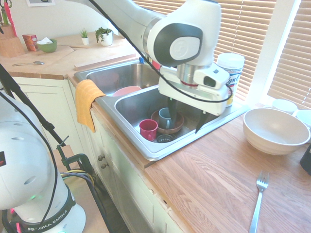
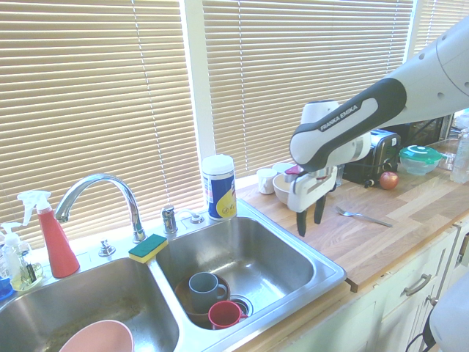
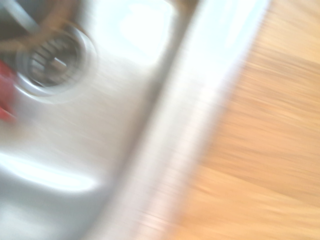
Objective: Put the fork into the sink
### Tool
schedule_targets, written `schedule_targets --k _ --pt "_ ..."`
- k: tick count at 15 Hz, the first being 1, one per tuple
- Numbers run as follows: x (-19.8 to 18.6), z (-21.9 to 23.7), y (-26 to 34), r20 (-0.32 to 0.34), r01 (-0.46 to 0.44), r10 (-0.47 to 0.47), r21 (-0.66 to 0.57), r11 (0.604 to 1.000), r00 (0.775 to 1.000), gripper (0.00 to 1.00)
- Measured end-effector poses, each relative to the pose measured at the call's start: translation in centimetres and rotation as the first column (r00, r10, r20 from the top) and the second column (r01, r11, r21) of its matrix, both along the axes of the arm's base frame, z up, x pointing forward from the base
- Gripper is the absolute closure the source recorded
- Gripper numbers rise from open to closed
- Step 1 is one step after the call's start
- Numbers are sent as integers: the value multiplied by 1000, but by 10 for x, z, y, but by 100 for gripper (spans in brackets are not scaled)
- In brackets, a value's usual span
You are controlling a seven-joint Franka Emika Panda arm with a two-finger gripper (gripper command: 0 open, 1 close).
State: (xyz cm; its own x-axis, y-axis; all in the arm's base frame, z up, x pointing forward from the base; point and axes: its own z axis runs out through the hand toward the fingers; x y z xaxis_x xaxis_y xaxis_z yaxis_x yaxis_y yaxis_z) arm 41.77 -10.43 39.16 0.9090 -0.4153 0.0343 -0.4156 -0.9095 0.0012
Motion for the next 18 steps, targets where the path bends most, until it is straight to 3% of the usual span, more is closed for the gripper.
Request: schedule_targets --k 9,15,16,18 --pt "31 -29 -171 15 67 -66 -58 996 998 0" --pt "43 -54 -203 -14 113 -114 -48 992 993 0" --pt "43 -58 -204 -19 117 -117 -44 992 993 100" --pt "42 -64 -206 -25 125 -126 -35 992 992 100"
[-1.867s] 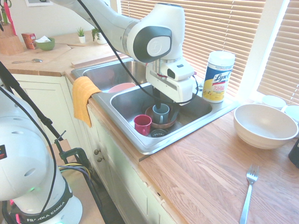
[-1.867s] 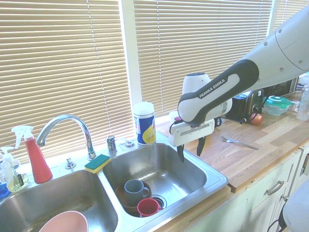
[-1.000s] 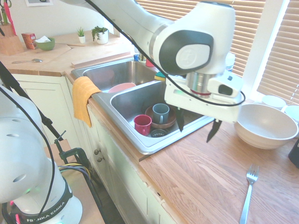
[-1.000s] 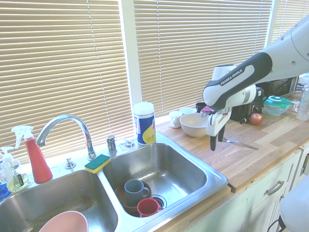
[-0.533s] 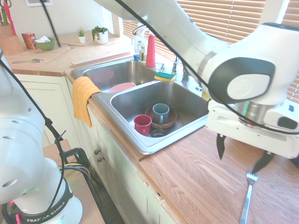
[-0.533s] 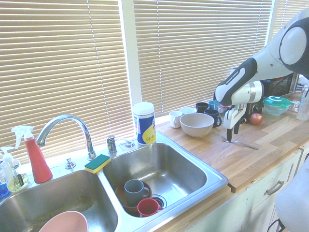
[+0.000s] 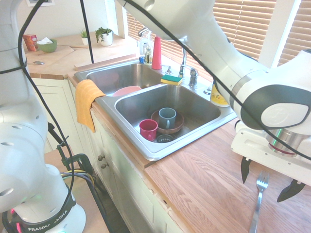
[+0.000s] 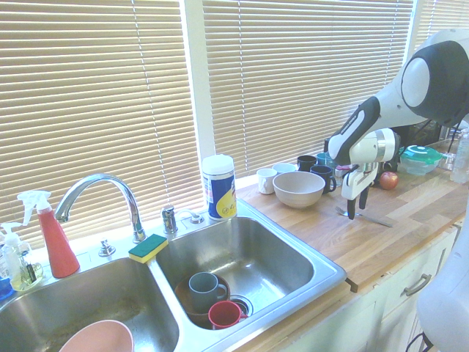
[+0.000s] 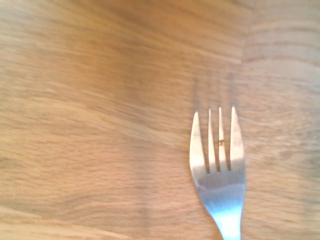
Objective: Put the fork into the sink
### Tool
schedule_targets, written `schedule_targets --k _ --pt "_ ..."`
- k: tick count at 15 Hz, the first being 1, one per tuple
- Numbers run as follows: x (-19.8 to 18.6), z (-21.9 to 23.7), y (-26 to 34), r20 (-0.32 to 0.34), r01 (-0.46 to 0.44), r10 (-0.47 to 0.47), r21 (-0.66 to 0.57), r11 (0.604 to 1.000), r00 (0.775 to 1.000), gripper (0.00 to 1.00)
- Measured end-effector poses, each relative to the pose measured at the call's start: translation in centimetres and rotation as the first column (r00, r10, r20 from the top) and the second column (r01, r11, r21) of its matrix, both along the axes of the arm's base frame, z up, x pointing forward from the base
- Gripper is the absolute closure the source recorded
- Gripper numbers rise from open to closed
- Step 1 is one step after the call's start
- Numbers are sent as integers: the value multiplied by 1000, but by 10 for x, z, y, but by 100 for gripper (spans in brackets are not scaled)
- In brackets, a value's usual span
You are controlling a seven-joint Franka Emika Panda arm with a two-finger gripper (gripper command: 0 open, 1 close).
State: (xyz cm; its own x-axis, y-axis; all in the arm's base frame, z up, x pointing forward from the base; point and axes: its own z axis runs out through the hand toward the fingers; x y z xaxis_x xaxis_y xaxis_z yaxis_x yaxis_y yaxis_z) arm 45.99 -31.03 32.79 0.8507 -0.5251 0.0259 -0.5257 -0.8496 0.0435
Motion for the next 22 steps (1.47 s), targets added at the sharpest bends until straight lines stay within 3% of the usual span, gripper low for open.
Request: schedule_targets --k 22 --pt "1 -9 -8 18 23 -23 0 1000 1000 100"
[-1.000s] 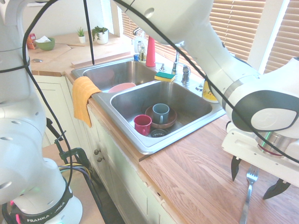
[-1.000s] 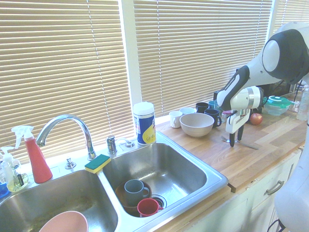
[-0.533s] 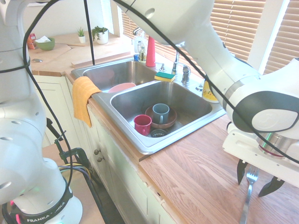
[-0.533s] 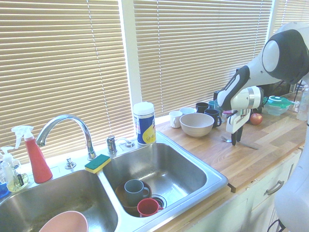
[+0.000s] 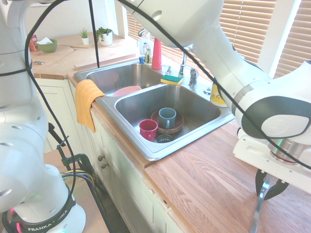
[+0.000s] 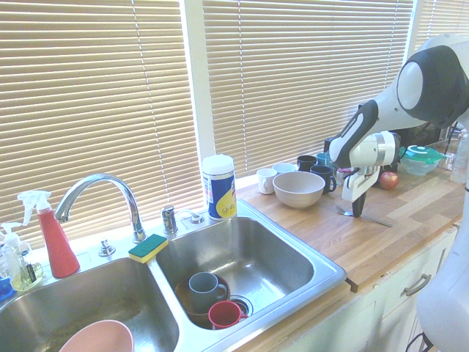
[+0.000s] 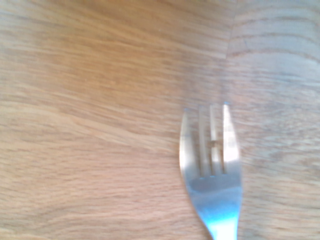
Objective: Put the fork into the sink
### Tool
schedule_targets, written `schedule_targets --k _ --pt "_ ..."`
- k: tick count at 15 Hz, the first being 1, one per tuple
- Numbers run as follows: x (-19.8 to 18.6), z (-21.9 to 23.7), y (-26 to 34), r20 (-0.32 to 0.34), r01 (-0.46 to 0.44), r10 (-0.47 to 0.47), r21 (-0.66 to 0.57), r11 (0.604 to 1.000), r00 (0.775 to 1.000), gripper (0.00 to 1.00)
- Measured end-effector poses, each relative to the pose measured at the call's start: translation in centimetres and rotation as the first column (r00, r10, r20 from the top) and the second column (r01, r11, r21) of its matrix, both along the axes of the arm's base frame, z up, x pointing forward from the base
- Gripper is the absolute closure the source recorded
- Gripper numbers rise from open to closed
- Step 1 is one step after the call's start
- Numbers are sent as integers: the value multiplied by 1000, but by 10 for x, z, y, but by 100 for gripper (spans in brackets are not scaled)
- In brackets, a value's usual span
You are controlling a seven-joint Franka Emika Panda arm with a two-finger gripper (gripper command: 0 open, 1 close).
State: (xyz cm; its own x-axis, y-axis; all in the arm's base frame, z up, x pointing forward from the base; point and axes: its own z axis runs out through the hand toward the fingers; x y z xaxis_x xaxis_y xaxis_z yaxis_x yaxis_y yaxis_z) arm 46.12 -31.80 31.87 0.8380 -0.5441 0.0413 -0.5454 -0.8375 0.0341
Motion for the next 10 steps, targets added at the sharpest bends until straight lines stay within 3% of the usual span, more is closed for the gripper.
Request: schedule_targets --k 3,5,8,10 --pt "0 1 -1 10 15 -15 -5 1000 1000 100" --pt "0 6 -5 19 91 -91 -7 996 996 100" --pt "1 58 -4 21 237 -236 -36 971 971 100" --pt "3 105 20 59 330 -327 -54 942 943 100"
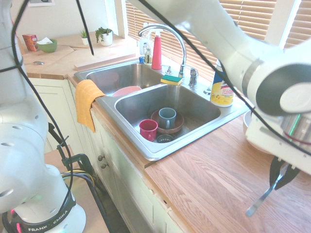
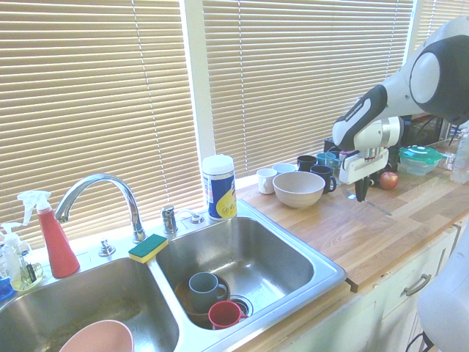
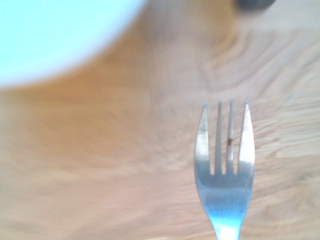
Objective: Put the fork into the sink
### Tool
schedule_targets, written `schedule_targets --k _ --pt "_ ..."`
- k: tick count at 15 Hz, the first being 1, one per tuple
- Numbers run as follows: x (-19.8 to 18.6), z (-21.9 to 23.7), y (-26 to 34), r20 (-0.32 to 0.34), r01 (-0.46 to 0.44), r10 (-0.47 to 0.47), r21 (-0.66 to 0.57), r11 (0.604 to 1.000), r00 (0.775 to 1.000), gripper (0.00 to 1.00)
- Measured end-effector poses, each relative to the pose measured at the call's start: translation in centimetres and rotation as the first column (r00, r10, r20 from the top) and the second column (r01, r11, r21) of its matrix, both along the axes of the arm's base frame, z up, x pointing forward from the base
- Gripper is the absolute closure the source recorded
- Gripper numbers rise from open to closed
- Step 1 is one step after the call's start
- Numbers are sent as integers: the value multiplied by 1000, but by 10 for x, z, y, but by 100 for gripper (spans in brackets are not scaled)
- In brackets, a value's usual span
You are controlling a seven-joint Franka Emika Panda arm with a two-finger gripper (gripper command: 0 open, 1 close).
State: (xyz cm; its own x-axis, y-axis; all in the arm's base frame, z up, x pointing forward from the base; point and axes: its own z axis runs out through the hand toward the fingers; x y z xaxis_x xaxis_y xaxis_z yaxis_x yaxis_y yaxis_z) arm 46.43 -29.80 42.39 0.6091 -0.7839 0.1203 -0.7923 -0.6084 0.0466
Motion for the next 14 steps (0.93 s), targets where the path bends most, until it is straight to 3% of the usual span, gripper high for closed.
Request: schedule_targets --k 4,9,14 --pt "10 47 132 70 80 -81 11 997 994 100" --pt "25 23 373 138 32 -36 31 999 990 100" --pt "57 -78 413 159 13 -22 57 998 987 100"
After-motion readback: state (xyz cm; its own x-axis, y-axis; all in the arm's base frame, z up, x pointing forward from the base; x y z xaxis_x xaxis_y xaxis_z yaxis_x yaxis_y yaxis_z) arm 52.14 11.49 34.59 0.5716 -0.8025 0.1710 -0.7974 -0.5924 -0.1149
